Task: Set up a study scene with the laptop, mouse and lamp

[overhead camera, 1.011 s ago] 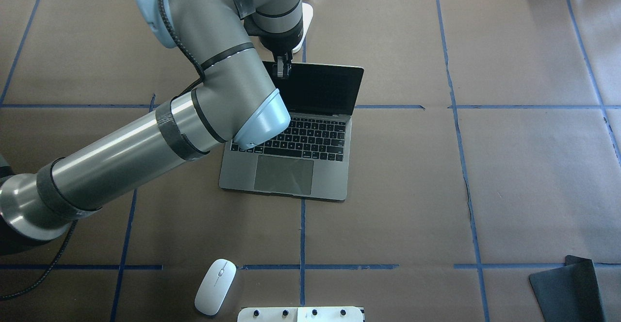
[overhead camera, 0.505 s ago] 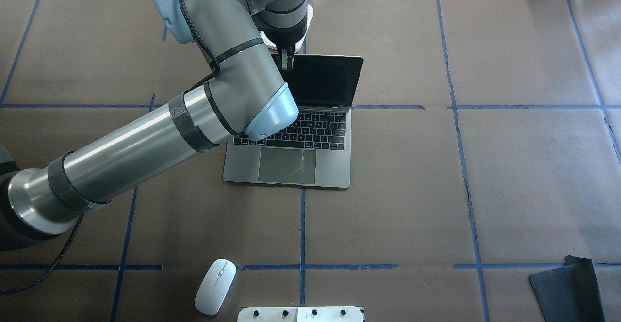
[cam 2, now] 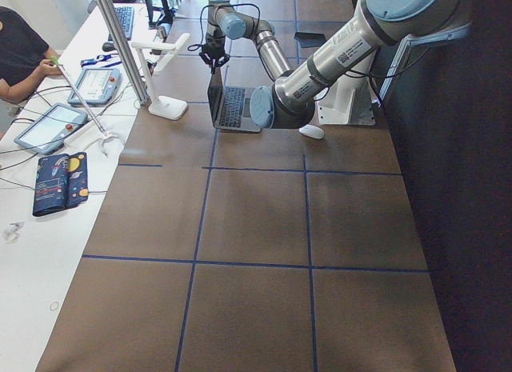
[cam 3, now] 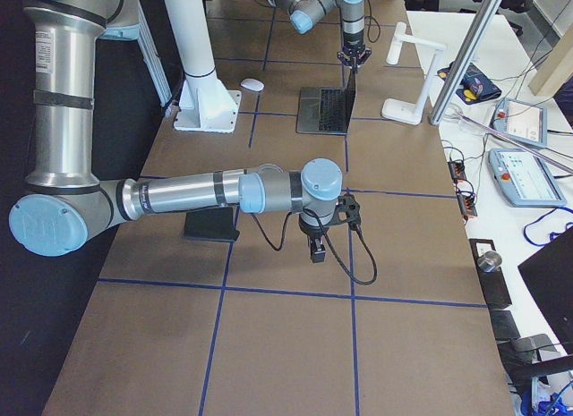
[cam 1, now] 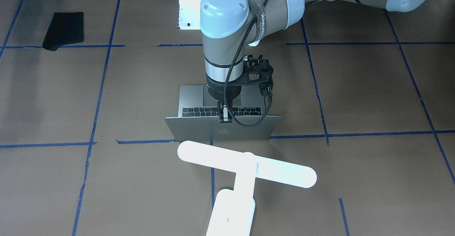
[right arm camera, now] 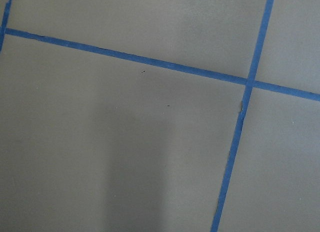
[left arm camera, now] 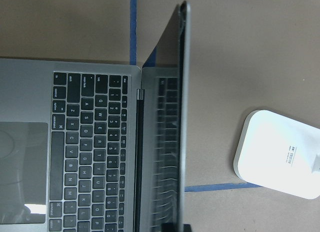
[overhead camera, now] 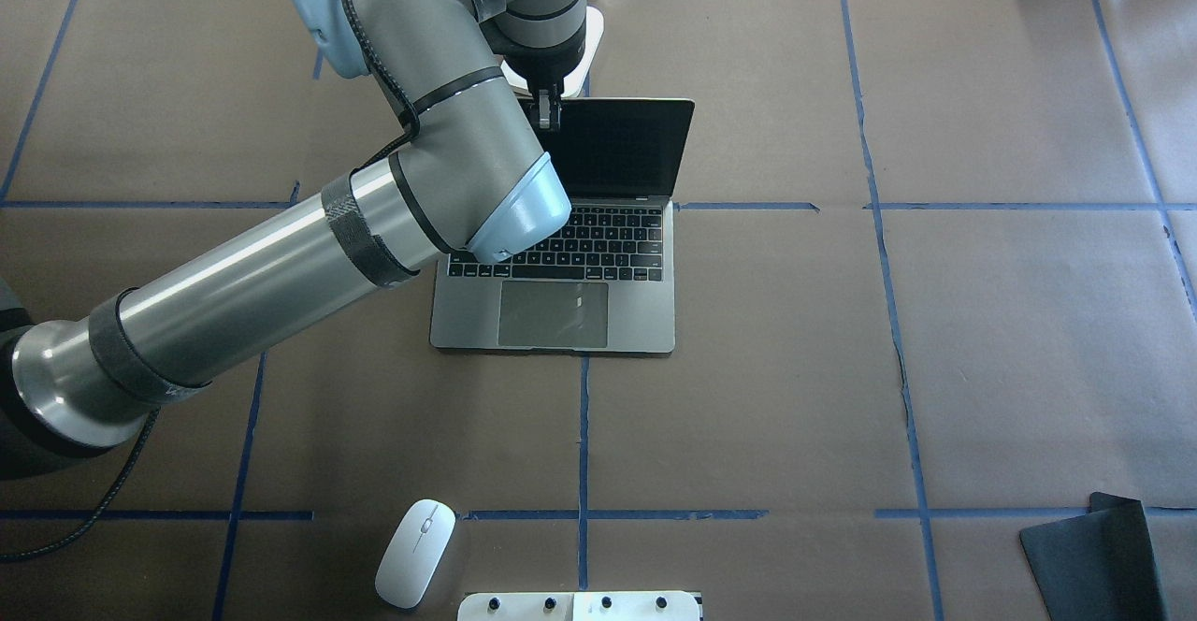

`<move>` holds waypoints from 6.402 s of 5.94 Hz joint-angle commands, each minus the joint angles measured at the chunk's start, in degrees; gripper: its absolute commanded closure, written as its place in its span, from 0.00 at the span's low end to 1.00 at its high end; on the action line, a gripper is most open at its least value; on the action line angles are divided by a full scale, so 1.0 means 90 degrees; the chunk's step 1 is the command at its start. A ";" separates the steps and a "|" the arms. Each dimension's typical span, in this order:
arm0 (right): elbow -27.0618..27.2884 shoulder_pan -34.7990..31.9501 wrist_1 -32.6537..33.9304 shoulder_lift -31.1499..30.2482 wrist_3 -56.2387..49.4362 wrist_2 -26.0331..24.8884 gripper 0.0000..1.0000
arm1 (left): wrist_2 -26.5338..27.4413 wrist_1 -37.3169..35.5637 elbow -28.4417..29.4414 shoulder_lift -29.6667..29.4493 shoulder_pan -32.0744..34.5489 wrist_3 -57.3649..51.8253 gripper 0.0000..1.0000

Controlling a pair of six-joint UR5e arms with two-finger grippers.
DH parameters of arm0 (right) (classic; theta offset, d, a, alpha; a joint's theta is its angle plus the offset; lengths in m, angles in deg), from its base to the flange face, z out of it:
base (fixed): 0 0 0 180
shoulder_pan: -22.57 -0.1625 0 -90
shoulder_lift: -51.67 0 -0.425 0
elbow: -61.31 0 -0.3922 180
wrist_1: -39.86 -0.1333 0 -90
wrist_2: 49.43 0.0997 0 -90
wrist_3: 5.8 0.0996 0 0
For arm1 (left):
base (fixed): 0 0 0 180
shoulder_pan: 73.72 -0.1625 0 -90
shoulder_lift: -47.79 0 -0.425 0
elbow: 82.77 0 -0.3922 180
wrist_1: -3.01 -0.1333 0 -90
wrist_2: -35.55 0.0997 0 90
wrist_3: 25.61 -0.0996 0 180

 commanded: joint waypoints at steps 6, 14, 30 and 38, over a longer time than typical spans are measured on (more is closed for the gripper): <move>0.0717 0.2630 -0.3548 -0.0804 0.5633 -0.0442 0.00 | -0.0493 0.0004 -0.1862 0.1325 0.0334 -0.1170 0.41; -0.0229 0.5858 -0.7824 -0.3201 0.9432 -0.2292 0.06 | -0.0405 0.0043 -0.3669 0.2605 -0.0563 -0.1603 0.26; 0.0007 0.5060 -0.5232 0.0933 1.0567 -0.2673 1.00 | 0.0951 -0.0084 -0.5810 0.4930 -0.2966 -0.4670 0.00; -0.1460 0.4414 -0.4641 0.2385 0.9678 -0.2527 0.02 | 0.1138 -0.0094 -0.5674 0.5348 -0.3618 -0.7492 0.00</move>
